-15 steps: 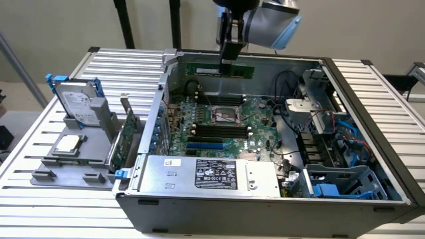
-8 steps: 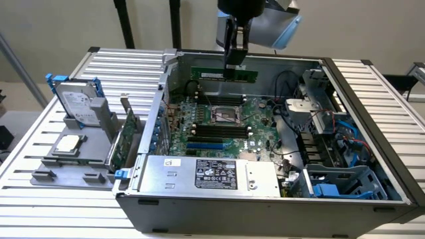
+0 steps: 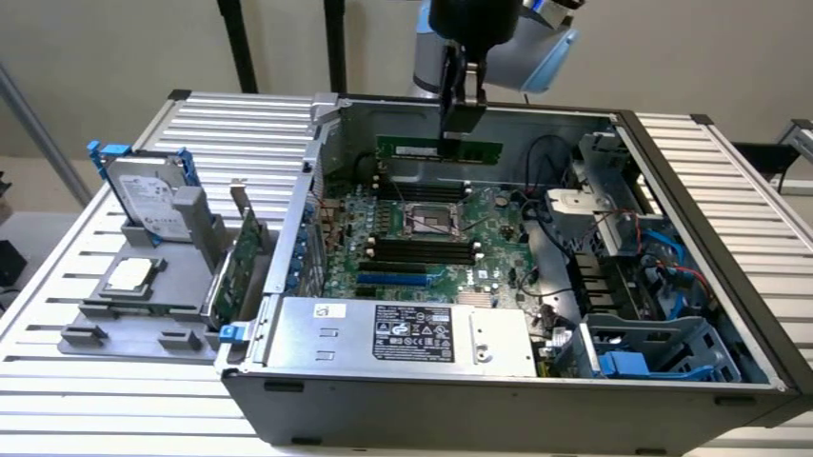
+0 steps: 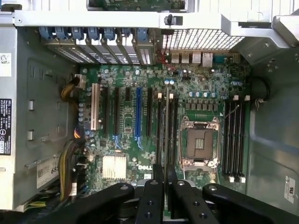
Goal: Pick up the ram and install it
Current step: 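Pick up the ram and move it above insertion slot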
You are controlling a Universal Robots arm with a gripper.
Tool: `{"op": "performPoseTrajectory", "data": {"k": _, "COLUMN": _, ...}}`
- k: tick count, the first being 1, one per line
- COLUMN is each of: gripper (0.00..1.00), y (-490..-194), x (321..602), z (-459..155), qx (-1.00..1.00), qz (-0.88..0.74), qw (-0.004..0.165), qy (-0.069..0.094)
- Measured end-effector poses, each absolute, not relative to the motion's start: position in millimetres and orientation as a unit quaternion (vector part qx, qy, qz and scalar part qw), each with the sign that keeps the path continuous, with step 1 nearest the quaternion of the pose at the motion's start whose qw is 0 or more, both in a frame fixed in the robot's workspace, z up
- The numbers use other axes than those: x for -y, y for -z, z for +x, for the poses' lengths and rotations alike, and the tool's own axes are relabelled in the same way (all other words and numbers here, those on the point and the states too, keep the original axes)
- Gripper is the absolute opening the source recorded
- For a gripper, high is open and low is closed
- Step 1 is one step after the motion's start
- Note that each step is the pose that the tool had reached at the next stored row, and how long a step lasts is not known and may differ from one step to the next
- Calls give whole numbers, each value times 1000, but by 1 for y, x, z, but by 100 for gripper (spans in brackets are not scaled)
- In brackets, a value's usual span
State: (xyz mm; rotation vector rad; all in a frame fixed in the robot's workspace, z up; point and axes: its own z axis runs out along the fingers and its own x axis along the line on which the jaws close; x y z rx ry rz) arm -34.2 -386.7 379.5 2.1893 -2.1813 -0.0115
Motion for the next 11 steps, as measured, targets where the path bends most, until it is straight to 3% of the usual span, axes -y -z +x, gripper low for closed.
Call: {"op": "performPoseTrajectory", "data": {"k": 11, "gripper": 14, "y": -367, "x": 388, "z": -28, "qx": 707, "qz": 707, "qw": 15, "qy": 12}}
